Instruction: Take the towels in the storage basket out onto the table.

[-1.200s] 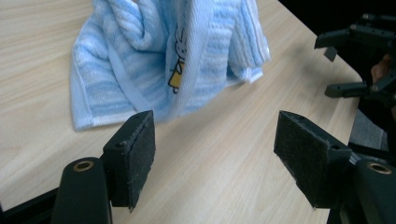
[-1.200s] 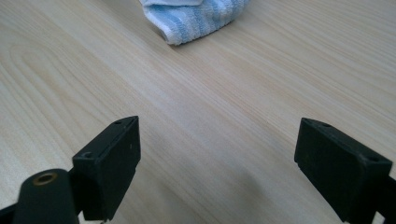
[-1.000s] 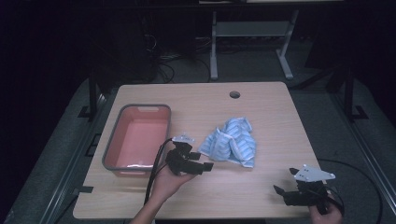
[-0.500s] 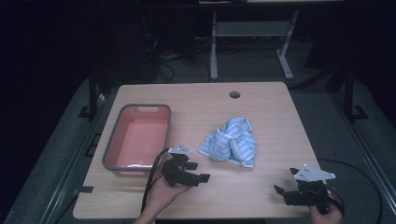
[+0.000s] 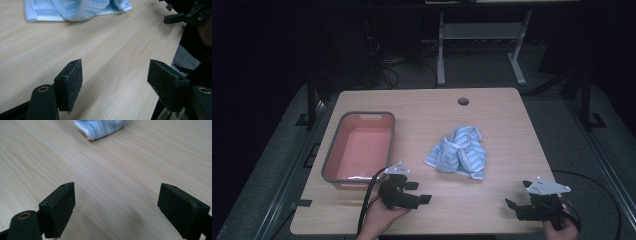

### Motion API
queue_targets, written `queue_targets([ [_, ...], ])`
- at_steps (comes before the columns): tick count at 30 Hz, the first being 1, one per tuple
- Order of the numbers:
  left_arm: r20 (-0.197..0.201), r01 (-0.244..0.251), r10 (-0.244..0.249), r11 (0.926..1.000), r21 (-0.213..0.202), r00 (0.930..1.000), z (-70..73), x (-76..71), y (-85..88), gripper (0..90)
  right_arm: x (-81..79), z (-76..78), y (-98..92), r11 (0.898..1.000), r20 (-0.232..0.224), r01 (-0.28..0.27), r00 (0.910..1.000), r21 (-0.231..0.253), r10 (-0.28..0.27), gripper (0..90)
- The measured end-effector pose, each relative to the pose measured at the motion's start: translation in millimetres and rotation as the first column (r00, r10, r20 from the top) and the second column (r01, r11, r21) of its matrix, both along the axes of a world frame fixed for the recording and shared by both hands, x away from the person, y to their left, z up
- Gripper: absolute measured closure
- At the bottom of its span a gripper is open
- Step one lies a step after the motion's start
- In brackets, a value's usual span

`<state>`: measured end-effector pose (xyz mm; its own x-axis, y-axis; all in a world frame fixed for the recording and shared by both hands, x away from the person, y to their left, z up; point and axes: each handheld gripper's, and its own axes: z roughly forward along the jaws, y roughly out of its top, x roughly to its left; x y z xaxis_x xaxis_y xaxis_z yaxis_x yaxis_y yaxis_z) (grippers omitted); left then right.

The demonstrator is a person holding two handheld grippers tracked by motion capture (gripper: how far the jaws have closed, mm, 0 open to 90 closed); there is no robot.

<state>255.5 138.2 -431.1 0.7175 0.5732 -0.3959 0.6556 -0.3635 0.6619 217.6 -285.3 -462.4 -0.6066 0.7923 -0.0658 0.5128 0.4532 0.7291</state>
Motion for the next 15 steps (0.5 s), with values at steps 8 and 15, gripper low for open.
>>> queue_targets([
  [8, 0.011, -0.007, 0.007, 1.0, -0.005, 0.9999, -0.8, -10.4, 8.9, 28.1, -0.8, -0.4, 0.9, 1.0, 0.002, -0.001, 1.0, -0.005, 0.001, 13.8],
  [15, 0.025, -0.018, 0.018, 0.9998, -0.004, 0.9995, -5.1, -19.8, 15.0, 27.1, -3.9, -0.1, 1.3, 1.0, 0.009, 0.0, 1.0, 0.001, 0.0, 13.8],
])
